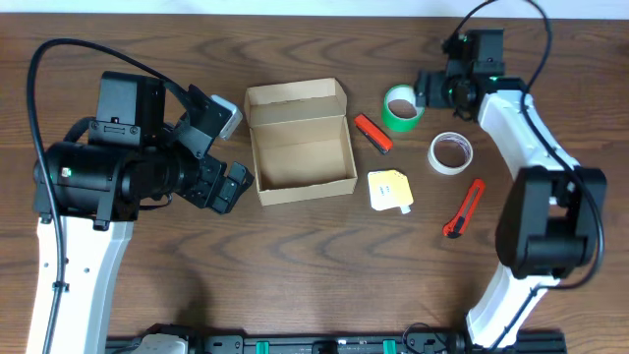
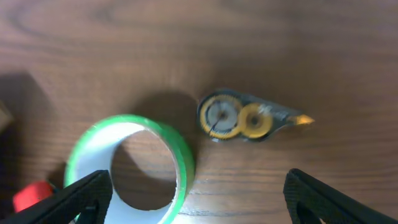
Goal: Pack container
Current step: 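Grasp the green tape roll by its rim with the right gripper, then carry the green tape into the box and release it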
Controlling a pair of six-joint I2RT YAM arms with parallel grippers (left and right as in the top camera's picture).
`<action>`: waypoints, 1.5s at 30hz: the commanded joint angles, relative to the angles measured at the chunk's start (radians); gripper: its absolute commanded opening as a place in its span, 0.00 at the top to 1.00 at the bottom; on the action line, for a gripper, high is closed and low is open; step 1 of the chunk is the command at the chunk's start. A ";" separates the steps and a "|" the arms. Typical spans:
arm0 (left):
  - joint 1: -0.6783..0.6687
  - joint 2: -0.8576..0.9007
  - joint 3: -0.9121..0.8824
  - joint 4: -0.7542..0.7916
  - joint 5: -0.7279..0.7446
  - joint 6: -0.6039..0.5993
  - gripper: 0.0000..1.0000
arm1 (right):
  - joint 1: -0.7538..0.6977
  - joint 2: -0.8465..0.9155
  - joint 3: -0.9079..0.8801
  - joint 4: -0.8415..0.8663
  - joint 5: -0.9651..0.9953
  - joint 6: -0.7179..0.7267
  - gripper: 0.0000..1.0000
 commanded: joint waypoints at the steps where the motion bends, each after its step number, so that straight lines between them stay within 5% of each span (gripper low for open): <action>1: 0.002 -0.001 0.014 -0.003 -0.003 0.006 0.05 | 0.010 0.046 0.022 0.000 -0.035 -0.021 0.12; 7: 0.002 -0.001 0.014 -0.003 -0.003 0.006 0.05 | 0.016 0.114 0.022 0.004 -0.035 -0.021 0.22; 12: 0.002 -0.001 0.014 -0.003 -0.004 0.006 0.05 | 0.024 0.132 0.022 0.014 -0.035 -0.020 0.40; 16: 0.002 -0.001 0.014 -0.003 -0.003 0.006 0.05 | 0.039 0.130 0.040 0.038 -0.035 -0.020 0.59; 19: 0.002 -0.001 0.014 -0.003 -0.003 0.006 0.05 | 0.050 0.130 0.064 0.040 -0.035 -0.019 0.89; 21: 0.002 -0.001 0.014 -0.003 -0.004 0.006 0.05 | 0.057 0.130 0.086 0.030 -0.035 0.002 0.98; 36: 0.002 -0.001 0.014 -0.003 -0.003 0.006 0.05 | 0.150 0.073 0.640 -0.465 -0.035 0.017 0.99; 45: 0.002 -0.001 0.014 -0.003 -0.003 0.006 0.05 | 0.351 0.044 0.663 -0.675 -0.119 0.064 0.99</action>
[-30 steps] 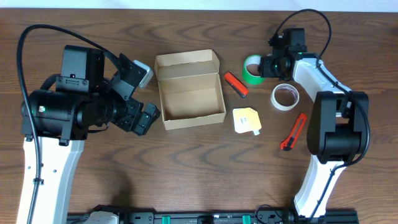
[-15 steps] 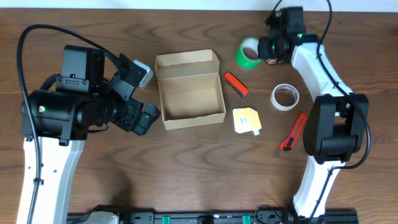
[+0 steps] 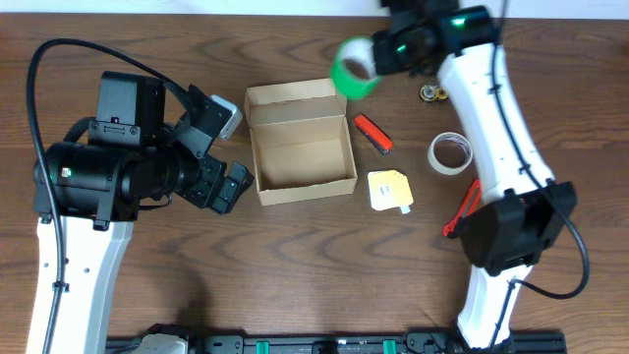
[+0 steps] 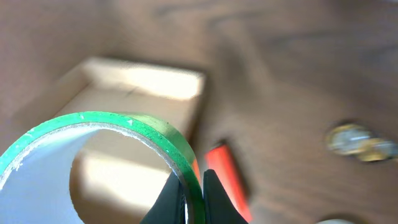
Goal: Pack container
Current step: 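Carry the green tape into the box and release it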
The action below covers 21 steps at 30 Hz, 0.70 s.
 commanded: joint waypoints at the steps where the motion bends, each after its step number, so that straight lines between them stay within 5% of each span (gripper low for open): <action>1: 0.002 -0.001 0.014 -0.003 -0.003 0.006 0.05 | 0.083 -0.019 -0.008 -0.033 -0.056 0.059 0.99; 21: 0.002 -0.001 0.014 -0.003 -0.003 0.006 0.05 | 0.310 -0.017 -0.311 0.158 0.166 0.255 0.99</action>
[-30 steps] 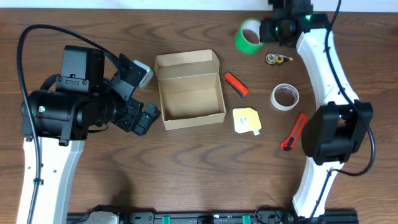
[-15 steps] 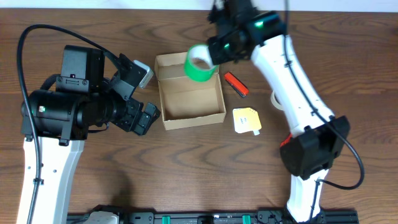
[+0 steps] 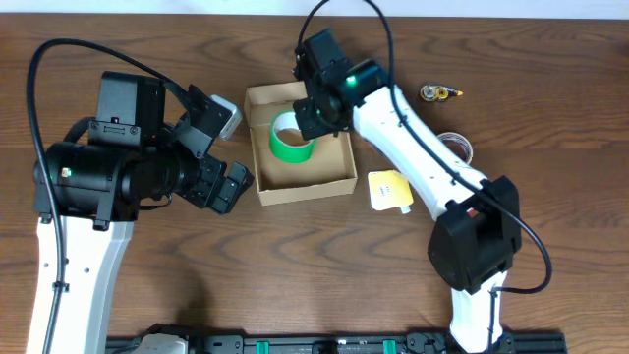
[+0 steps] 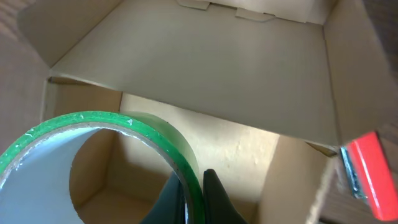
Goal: Pack container
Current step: 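Carry the green tape into the box and release it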
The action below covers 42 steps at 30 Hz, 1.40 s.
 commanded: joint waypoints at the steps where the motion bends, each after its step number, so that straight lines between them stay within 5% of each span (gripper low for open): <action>1: 0.002 -0.001 0.014 -0.003 -0.003 0.006 0.05 | 0.033 -0.017 -0.037 0.027 0.044 0.083 0.99; 15: 0.002 -0.001 0.014 -0.003 -0.003 0.006 0.05 | 0.114 -0.014 -0.084 0.097 0.226 0.234 0.99; 42: 0.002 -0.001 0.014 -0.003 -0.003 0.006 0.05 | 0.153 0.047 -0.085 0.148 0.243 0.262 0.99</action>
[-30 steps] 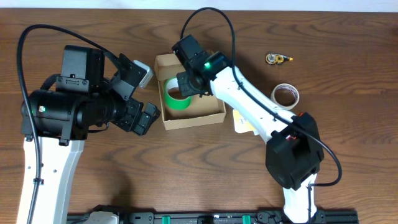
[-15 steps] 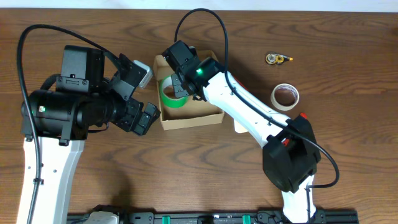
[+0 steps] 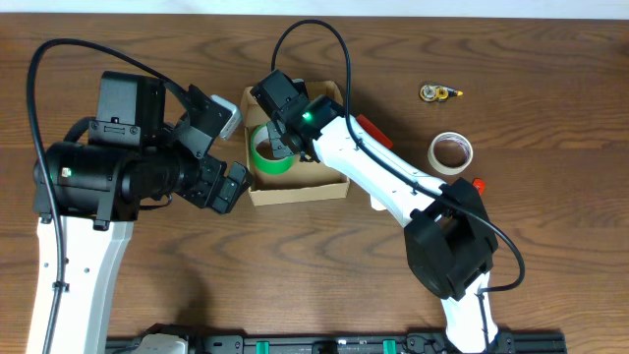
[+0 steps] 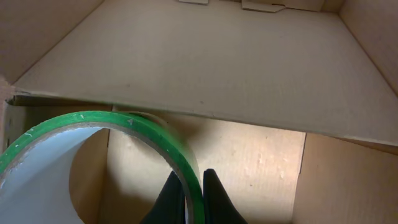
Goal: Pack container
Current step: 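Carry the green tape into the box and release it, then move the right gripper over the white masking tape roll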
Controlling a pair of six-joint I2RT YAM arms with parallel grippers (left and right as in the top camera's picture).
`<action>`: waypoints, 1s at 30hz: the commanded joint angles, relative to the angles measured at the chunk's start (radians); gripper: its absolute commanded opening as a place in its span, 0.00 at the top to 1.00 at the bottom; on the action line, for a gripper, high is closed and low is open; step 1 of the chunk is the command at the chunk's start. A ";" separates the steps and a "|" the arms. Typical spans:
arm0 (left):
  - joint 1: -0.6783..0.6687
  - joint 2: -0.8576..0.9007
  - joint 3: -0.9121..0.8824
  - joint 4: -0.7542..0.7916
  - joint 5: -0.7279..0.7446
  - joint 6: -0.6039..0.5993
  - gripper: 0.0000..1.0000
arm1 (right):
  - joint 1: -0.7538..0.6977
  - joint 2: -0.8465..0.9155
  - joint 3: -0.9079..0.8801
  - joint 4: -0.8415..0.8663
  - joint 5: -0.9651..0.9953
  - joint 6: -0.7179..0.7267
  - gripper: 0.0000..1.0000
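Observation:
The open cardboard box [image 3: 300, 189] stands at the middle of the table. My right gripper [image 3: 279, 139] reaches into its left part, shut on the wall of a green tape roll [image 3: 265, 157]. In the right wrist view the fingers [image 4: 189, 193] pinch the green roll [image 4: 93, 117], one inside the ring and one outside. The roll is held on edge low over the box floor [image 4: 249, 162], under the raised flap [image 4: 217, 74]. My left gripper [image 3: 228, 187] hangs just left of the box with nothing seen in it; its jaws cannot be made out.
A white tape roll [image 3: 450, 151] lies to the right, and a small correction-tape dispenser [image 3: 439, 93] at the back right. A red item [image 3: 371, 129] and the tip of a red cutter [image 3: 479, 184] show beside my right arm, which spans the table right of the box.
My right gripper, still shut on the green roll, has moved from the middle of the box to its left part and sits deeper inside. The left arm has not moved.
At first my right gripper stood open over the green roll, which lay on the table right of the box. Then it held the roll in the air near the box's back right corner. After that it held the roll over the box's middle, and now inside at the left.

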 commanded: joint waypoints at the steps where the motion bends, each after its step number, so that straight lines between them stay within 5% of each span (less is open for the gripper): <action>1: 0.002 -0.001 0.014 -0.003 -0.004 0.006 0.05 | 0.009 0.005 -0.005 0.012 0.019 0.022 0.96; 4: 0.002 -0.001 0.014 -0.003 -0.004 0.006 0.05 | 0.012 0.007 -0.005 0.024 0.018 0.021 0.62; 9: 0.002 -0.001 0.014 -0.003 -0.004 0.006 0.05 | 0.012 0.007 -0.005 0.029 0.018 0.021 0.44; 21: 0.002 -0.001 0.014 -0.003 -0.004 0.006 0.05 | -0.064 -0.192 0.000 -0.098 0.019 -0.087 0.40; 30: 0.002 -0.001 0.014 -0.003 -0.004 0.006 0.05 | -0.392 -0.291 -0.005 -0.267 0.082 -0.148 0.38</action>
